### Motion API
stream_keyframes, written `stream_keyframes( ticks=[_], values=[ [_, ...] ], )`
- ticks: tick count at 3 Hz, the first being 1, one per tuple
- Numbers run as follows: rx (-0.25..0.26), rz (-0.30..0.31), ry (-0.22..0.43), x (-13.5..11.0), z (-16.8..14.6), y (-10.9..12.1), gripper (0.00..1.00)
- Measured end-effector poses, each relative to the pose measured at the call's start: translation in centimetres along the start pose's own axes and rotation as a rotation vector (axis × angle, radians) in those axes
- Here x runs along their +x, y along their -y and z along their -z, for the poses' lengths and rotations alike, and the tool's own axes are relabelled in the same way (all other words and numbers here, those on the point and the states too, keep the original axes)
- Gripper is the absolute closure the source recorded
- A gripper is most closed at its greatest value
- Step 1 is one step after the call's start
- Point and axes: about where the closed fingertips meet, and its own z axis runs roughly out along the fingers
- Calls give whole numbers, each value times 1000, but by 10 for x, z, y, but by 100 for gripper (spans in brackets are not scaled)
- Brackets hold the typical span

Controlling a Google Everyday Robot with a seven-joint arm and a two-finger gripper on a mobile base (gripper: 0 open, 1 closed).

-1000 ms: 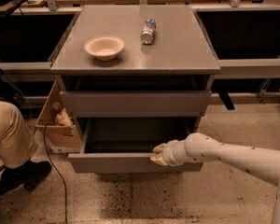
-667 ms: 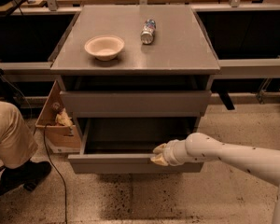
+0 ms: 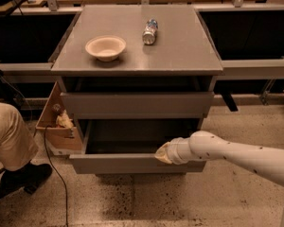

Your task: Close middle drawer

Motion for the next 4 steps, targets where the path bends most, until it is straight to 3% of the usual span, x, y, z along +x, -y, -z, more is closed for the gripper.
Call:
stream_keyframes(
  ticks=[2,4],
  values=[
    [22,30,-5,-7,21,1,0],
    [-12,65,-18,-5,57,-33,0]
  ],
)
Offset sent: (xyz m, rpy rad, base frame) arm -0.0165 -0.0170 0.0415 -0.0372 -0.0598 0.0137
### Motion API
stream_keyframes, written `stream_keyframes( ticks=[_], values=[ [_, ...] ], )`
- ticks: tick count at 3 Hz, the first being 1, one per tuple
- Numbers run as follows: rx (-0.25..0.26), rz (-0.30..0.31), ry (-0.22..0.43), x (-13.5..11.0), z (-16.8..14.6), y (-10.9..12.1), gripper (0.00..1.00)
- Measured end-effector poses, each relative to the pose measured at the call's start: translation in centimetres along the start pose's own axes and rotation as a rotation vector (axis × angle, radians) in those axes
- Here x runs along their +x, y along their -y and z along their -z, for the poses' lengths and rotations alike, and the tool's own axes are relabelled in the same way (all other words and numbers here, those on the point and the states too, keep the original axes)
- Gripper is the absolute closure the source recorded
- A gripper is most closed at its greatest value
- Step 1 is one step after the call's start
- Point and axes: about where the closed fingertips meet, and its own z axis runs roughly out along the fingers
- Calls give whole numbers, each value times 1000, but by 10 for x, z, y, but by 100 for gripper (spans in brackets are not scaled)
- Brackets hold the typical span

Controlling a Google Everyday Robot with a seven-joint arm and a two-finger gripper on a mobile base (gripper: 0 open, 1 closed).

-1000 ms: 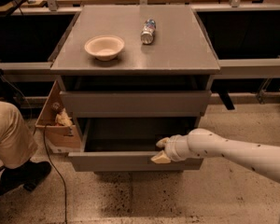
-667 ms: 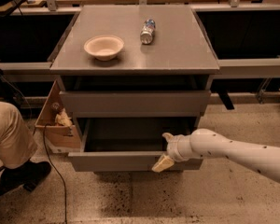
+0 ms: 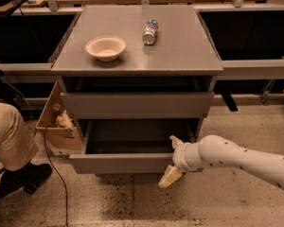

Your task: Close middle drawer

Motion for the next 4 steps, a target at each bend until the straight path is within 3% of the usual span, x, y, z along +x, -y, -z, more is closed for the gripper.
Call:
stream_keyframes(
  ticks=[1,2,4],
  values=[
    [-47,-24,10,14,7,-31,18],
    [-77,-49,31,28,15,-53,47],
    [-92,-88,90,46,12,-64,94]
  ],
)
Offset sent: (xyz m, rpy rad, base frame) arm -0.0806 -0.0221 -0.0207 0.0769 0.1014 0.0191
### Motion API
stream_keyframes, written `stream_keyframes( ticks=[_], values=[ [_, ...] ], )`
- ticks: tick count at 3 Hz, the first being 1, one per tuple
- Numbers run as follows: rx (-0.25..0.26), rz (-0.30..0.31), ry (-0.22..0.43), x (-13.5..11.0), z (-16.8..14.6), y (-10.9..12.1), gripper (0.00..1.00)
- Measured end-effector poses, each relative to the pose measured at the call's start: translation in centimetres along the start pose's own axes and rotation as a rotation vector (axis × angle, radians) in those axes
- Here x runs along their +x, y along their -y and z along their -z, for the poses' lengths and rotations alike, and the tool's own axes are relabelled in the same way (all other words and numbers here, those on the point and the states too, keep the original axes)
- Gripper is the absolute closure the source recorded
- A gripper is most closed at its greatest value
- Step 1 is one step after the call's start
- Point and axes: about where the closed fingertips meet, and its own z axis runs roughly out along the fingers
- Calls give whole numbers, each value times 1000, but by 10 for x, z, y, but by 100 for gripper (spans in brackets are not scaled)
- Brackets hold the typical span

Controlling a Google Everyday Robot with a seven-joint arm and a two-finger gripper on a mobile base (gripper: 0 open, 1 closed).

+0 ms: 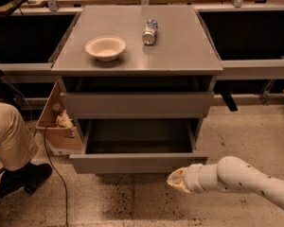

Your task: Close middle drawer

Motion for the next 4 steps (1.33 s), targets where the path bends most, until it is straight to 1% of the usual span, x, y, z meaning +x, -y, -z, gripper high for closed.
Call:
stream_keyframes(
  ticks=[1,2,3,4],
  values=[
    [-13,-10,36,8,-11,1,100],
    [-17,-17,73,13,-20,5,100],
    [2,4,117,11,-30,18,100],
    [33,43,169,5,-40,41,100]
  ],
)
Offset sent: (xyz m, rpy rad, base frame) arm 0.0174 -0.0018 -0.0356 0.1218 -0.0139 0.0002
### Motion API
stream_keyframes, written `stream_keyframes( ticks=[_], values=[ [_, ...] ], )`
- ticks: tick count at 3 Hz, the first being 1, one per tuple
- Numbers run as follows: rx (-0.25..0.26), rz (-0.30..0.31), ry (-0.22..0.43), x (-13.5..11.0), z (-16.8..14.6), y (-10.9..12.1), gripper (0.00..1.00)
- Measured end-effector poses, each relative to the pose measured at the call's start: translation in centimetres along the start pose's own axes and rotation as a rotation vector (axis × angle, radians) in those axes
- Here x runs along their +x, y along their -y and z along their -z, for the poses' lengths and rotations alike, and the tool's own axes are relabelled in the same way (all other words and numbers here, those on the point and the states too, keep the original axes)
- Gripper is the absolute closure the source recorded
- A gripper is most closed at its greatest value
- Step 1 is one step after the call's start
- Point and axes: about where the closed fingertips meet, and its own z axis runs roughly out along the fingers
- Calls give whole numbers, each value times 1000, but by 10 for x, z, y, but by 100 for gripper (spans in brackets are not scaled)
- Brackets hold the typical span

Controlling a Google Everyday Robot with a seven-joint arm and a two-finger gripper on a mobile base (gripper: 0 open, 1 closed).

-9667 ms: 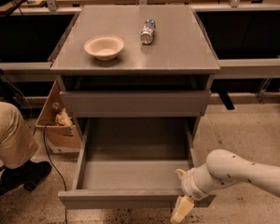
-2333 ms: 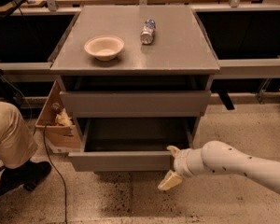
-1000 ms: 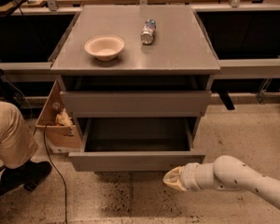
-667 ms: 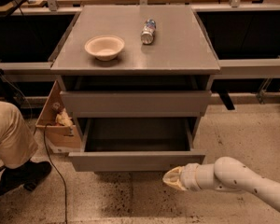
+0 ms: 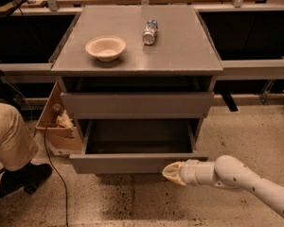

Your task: Close middle drawer

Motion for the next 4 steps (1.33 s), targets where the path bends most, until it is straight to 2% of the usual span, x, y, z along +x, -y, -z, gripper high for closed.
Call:
stream_keyframes(
  ticks=[1,4],
  values=[
    [0,0,0,0,0,0,100],
    [25,-84,103,17,-36,13,100]
  ],
)
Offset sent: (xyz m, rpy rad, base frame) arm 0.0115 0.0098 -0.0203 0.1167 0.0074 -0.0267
